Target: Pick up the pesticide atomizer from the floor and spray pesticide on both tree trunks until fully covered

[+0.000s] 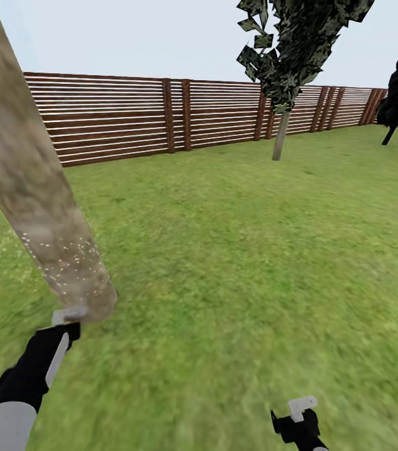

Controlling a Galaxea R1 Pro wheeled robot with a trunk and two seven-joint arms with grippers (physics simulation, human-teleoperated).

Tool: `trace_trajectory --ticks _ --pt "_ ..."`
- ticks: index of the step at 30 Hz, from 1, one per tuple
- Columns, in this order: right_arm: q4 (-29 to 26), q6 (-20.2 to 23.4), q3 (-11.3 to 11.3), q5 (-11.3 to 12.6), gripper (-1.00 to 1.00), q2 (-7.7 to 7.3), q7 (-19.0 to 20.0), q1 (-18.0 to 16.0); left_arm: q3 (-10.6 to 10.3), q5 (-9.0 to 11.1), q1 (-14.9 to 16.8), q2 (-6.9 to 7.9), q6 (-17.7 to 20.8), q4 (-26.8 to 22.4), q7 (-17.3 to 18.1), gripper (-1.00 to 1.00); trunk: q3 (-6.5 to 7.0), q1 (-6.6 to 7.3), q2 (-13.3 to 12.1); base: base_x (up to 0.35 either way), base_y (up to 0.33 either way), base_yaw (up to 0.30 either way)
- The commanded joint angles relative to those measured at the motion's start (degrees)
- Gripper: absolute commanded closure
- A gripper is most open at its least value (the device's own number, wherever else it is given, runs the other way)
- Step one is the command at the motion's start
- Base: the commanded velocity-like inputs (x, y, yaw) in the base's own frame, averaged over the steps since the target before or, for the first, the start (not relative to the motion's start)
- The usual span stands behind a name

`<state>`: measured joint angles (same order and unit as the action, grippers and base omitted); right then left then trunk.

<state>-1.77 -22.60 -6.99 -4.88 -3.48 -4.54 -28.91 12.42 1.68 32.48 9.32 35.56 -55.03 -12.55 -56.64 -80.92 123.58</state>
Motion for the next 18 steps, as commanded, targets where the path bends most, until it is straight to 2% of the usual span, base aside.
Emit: trace_trajectory --ticks 1,2,3,4,5,6,7,9,10,11,12,13,14,16,17,18 --pt "-0.14 -0.04 -0.06 -0.02 -1.0 0.07 0.07 0.0 -0.33 -0.3 -1.77 -0.03 -1.92 0.21 1.03 1.0 0.01 0.01 0.0 -0.349 0.0 0.0" --pt "-0.28 -0.05 -0.15 -0.1 -1.0 0.1 0.22 0.0 -0.5 -0.6 -3.73 0.07 -3.91 0.33 4.0 1.0 0.01 0.01 0.0 -0.349 0.0 0.0" --pt "-0.48 -0.06 -0.63 -0.22 -1.0 0.16 0.39 -0.01 -1.07 -2.08 -5.53 0.78 -6.35 0.46 9.29 1.0 0.01 0.01 0.0 -0.349 0.0 0.0" --pt "-2.68 -0.07 -3.01 -1.02 -1.0 0.09 1.01 -0.01 -2.43 -6.18 -6.91 2.83 -11.1 1.59 18.39 1.0 0.01 0.01 0.0 -0.349 0.0 0.0" --pt "-6.23 0.03 -5.53 -2.11 -1.0 -0.02 2.46 -0.01 -3.29 -9.54 -7.33 4.04 -15.14 3.37 25.65 1.0 0.01 0.01 0.0 -0.349 0.0 0.0" --pt "-11.58 0.2 -8.28 -3.53 -1.0 -0.13 6.68 -0.01 -3.86 -14.65 -7.23 4.92 -20.31 6.0 35.95 1.0 0.01 0.01 0.0 -0.348 0.0 0.0" --pt "-15.24 0.4 -9.49 -4.32 -1.0 -0.18 11.89 -0.01 -4.12 -20.21 -7.14 5.25 -23.84 7.29 44.86 1.0 0.01 0.01 0.0 -0.262 0.0 0.0" --pt "-18.44 1.4 -10.17 -5.91 -1.0 -0.35 21.02 0.0 -4.16 -30.3 -6.98 5.02 -27.92 7.95 58.18 1.0 0.01 0.01 0.0 -0.104 0.0 0.0" --pt "-19.09 2.31 -10.29 -7.85 -1.0 -0.49 25.52 -0.15 -4.16 -34.14 -6.9 4.82 -29.07 8.05 63.14 1.0 0.01 0.01 0.0 -0.036 0.0 0.0" --pt "-19.59 2.86 -10.35 -10.19 -1.0 -0.93 30.06 -0.29 -4.18 -36.48 -6.86 4.45 -29.71 7.87 66.49 1.0 0.01 0.01 0.0 -0.018 0.0 0.0" --pt "-21.46 3.25 -10.39 -12.14 -1.0 -2.1 35.39 -0.4 -5.67 -38.2 -6.8 4.05 -30.16 7.68 68.9 1.0 0.01 0.01 0.0 -0.006 0.0 0.0" --pt "-23.16 3.37 -10.36 -12.67 -1.0 -3.34 38.76 -0.43 -7.86 -38.69 -6.81 3.94 -30.31 7.56 69.56 1.0 0.01 0.01 0.0 -0.002 0.0 0.0" --pt "-24.54 3.47 -10.34 -12.91 -1.0 -3.93 41.98 -0.45 -9.38 -38.89 -6.81 3.86 -30.35 7.51 69.84 1.0 0.01 0.01 0.0 -0.001 0.0 0.0" --pt "-26.86 3.61 -10.35 -13.59 -1.0 -4.26 46.84 -0.52 -12.44 -39.02 -6.81 2.85 -30.43 7.49 69.89 1.0 0.01 0.01 0.0 0.0 0.0 0.0" --pt "-27.24 3.58 -10.34 -13.88 1.0 -4.26 47.46 -0.53 -13.42 -39.03 -6.82 2.51 -30.43 7.48 69.81 1.0 0.01 0.01 0.0 0.0 0.0 0.0" --pt "-27.83 3.58 -10.33 -14.06 1.0 -4.2 47.82 -0.53 -14.51 -39.03 -6.82 2.14 -30.43 7.48 69.71 1.0 0.01 0.01 0.0 0.0 0.0 0.0"
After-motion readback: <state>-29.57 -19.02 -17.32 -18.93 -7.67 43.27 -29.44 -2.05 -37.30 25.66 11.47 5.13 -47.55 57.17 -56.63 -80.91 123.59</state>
